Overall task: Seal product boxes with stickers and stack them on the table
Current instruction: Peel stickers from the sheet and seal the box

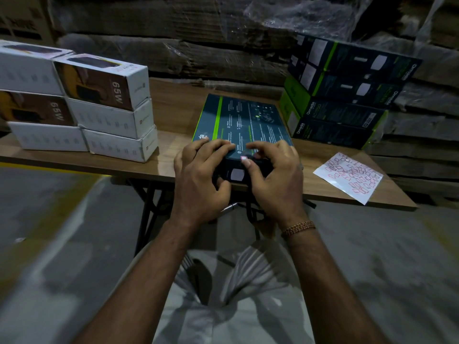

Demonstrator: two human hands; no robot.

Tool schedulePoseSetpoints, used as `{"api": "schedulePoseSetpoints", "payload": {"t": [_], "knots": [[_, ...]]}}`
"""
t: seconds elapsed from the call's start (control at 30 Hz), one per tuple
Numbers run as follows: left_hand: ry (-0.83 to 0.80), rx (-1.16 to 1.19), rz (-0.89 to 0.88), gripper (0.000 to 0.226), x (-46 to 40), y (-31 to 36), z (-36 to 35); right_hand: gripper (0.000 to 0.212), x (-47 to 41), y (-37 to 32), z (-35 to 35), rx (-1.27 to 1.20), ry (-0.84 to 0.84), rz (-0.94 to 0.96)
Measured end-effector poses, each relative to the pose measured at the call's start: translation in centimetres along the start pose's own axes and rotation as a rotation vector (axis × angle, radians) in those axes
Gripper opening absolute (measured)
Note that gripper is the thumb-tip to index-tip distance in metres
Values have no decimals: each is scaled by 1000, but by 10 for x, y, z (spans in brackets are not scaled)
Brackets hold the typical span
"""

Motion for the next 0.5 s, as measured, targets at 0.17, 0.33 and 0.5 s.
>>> {"api": "schedulePoseSetpoints", "payload": {"t": [0.17,0.33,0.5], "knots": [[-10,0,-15,78,-1,-1,0,21,5,2,0,-8,8,20],[-23,-5,-12,77,-1,-1,0,19,4,0,-1,48,-4,62],[-24,-5,-9,78,-1,-1,0,22,3,-1,-1,38,2,58]]}}
Point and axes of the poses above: each hand's wrist, its own x-axis away from the middle knuckle, its own z-axis out of the back of the hand, y = z × x, the point moved 5 cm from there along -x, towards the middle knuckle, and after that the axes turned 13 degrees about z, right-handed, at the moved point
